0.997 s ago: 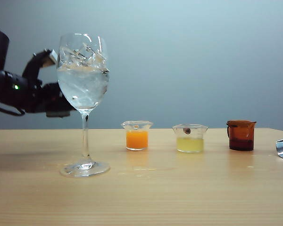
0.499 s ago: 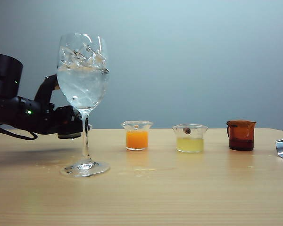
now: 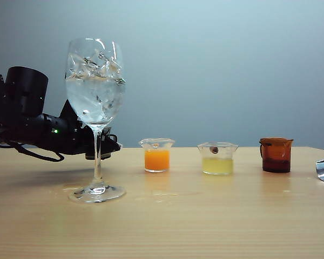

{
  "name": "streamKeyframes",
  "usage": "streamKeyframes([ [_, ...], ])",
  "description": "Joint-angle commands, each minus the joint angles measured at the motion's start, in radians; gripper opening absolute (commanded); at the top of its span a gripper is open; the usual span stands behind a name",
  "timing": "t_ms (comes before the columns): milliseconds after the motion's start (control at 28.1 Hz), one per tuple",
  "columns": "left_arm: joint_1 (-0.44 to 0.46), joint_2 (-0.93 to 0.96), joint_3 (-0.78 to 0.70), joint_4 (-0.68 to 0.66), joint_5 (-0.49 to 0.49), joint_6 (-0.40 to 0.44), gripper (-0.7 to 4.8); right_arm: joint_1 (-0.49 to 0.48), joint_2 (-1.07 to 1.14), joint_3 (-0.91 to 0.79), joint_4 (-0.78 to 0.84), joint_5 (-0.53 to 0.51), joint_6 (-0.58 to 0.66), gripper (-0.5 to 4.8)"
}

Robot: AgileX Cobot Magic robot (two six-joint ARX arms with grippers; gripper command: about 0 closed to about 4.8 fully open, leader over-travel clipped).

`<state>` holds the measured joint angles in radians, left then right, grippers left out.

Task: Pick up the first measuring cup from the left, pour the coconut rum inside into the goblet, and finally put the measuring cup back in its original place.

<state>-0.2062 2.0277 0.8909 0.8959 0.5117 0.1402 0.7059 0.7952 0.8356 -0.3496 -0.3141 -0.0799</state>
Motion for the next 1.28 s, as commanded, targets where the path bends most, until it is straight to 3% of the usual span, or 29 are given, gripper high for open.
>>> streamKeyframes([
  [36, -0.005, -0.002, 0.005, -0.01, -0.023, -0.002, -0.06, 0.0, -0.002, 0.004, 0.01, -0.002, -0.003, -0.04],
  [142, -0.005, -0.002, 0.005, -0.019, -0.038, -0.002, 0.03, 0.0, -0.002, 0.004, 0.01, -0.002, -0.003, -0.04],
  [321, -0.005, -0.002, 0.005, -0.02, -0.044, -0.002, 1.64, 0.0, -0.002, 0.004, 0.01, -0.002, -0.003, -0.04],
  [463, -0.005, -0.002, 0.005, -0.02, -0.039, -0.002, 1.69, 0.0, -0.002, 0.004, 0.01, -0.001, -0.003, -0.04],
  [855, -0.009, -0.002, 0.005, -0.02, -0.04, -0.002, 3.85, 0.0, -0.001, 0.004, 0.01, 0.001, -0.003, -0.04],
  [1069, -0.008, -0.038, 0.005, -0.101, -0.04, -0.002, 4.07, 0.0, -0.002, 0.004, 0.01, 0.001, -0.003, -0.04],
  [1282, 0.0, -0.11, 0.005, -0.307, -0.075, 0.003, 4.07, 0.0, -0.002, 0.004, 0.01, 0.001, -0.003, -0.04],
])
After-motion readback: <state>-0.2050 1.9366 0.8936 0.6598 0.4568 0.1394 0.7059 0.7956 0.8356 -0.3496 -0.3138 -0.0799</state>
